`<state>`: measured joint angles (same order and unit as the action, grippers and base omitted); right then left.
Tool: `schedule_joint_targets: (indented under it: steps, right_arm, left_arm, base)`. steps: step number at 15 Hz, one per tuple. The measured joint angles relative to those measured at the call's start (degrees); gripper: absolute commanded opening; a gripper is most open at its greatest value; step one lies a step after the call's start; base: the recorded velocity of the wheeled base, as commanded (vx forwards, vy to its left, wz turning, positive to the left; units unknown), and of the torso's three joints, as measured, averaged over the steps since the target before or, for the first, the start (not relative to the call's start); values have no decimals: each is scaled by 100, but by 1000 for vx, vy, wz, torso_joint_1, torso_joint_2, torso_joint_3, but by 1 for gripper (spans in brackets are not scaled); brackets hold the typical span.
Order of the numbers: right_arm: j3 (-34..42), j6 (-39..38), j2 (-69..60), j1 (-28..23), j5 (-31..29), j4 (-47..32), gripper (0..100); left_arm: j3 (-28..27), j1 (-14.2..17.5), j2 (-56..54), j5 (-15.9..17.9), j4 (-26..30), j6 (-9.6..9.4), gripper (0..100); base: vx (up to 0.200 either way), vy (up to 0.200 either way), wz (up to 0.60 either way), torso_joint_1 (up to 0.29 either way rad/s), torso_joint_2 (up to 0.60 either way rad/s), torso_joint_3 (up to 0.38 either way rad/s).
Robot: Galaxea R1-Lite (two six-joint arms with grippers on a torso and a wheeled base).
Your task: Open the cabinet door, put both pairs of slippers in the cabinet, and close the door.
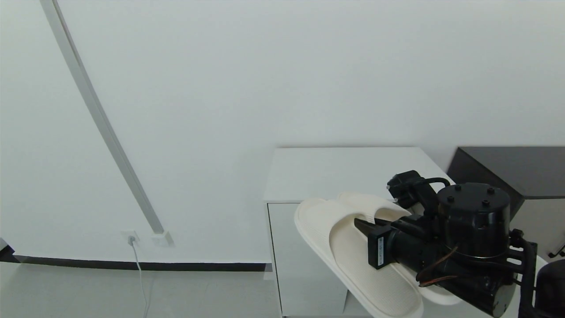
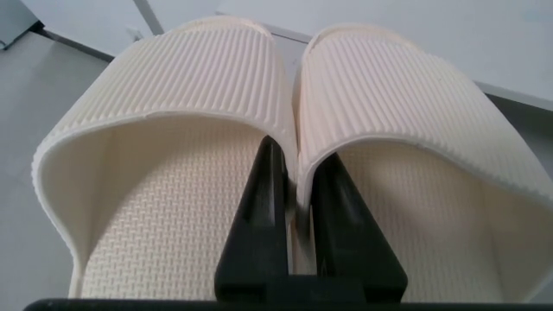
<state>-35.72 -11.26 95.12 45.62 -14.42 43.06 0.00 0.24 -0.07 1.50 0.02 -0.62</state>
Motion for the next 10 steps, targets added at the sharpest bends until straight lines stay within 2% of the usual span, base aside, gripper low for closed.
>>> schedule_joint_targets:
  steps: [10]
  right_arm:
    - [37,18,63,-4,-24,0,0]
  left_arm:
    - [0,0,0,0,-2,0,0]
  base:
    - [0,-200,0,4,2,5]
